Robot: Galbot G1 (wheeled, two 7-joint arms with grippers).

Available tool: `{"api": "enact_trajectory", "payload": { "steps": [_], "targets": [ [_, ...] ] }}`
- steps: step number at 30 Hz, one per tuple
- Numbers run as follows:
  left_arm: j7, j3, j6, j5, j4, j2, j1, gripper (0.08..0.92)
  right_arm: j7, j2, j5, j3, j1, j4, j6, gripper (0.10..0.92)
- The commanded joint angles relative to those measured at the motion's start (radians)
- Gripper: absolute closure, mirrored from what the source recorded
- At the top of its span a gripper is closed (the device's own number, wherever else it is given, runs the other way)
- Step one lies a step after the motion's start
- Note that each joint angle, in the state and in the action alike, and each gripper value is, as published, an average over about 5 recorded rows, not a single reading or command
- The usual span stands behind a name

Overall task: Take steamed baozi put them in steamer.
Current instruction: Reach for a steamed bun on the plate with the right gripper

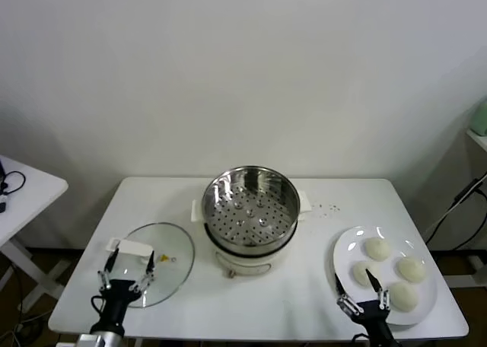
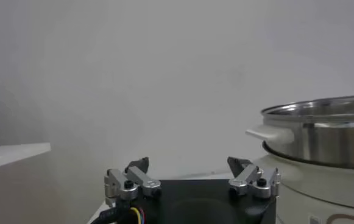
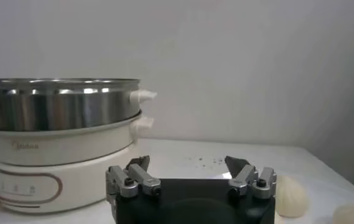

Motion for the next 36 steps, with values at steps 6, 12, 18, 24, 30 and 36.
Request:
{"api": "enact_trajectory", "payload": {
  "steps": [6, 12, 18, 24, 30, 36],
  "targets": [
    [-0.08, 0.022, 0.051, 0.063, -0.011, -0.002, 0.004, 0.177, -0.123, -0.181, -0.038, 0.086, 0.13, -0.015, -0.132, 0.203],
    [-0.089, 0.032, 0.044, 0.072, -0.008, -0.003, 0.004, 0.177, -0.344, -0.47, -0.04, 0.094, 0.287, -0.157, -0.238, 0.203],
    [-0.086, 0.04, 0.037, 0.079, -0.018, -0.004, 0.016, 0.177, -0.599, -0.746, -0.041, -0.005, 0.483, -0.324, -0.291, 0.203],
    [-0.088, 0.043, 0.038, 0.076, -0.015, -0.01, 0.012, 0.177, -0.854, -0.944, -0.075, -0.363, 0.85, -0.505, -0.28, 0.203],
    [-0.089, 0.045, 0.045, 0.075, -0.015, -0.016, 0.006, 0.177, -1.034, -0.981, -0.162, -0.759, 1.234, -0.618, -0.214, 0.203],
    [-0.088, 0.043, 0.059, 0.079, -0.007, -0.012, -0.005, 0.177, -1.133, -0.876, -0.327, -1.066, 1.51, -0.732, -0.147, 0.203]
  ]
}}
